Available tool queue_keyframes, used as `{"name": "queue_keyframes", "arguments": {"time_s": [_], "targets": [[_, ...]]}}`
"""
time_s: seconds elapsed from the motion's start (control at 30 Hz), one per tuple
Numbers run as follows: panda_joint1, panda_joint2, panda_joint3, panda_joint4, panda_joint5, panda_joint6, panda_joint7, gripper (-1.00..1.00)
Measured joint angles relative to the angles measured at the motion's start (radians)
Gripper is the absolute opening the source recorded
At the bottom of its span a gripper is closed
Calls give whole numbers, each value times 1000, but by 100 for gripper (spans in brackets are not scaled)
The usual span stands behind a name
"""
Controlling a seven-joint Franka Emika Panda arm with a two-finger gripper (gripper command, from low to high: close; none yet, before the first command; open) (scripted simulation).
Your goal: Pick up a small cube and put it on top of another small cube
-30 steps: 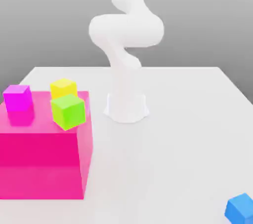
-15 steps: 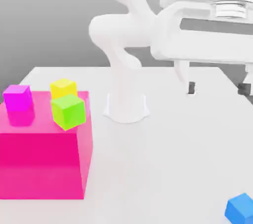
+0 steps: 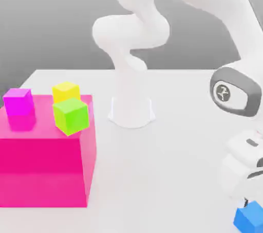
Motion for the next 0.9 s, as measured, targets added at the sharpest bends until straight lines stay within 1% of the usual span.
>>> {"name": "queue_keyframes", "arguments": {"time_s": [0.03,0.07,0.27,0.33,0.43,0.73,0.77,0.9], "targets": [[14,36,-16,8,-15,27,11,0],[27,69,-32,16,-30,51,22,-100],[33,85,-39,19,-36,64,26,-100],[21,52,-23,11,-19,38,14,-100],[-10,-47,12,-12,32,-36,-20,-100],[-199,-339,-187,-96,96,-239,121,-100],[-230,-371,-210,-106,101,-261,139,-100],[-426,-534,-299,-146,118,-379,241,-100]]}}
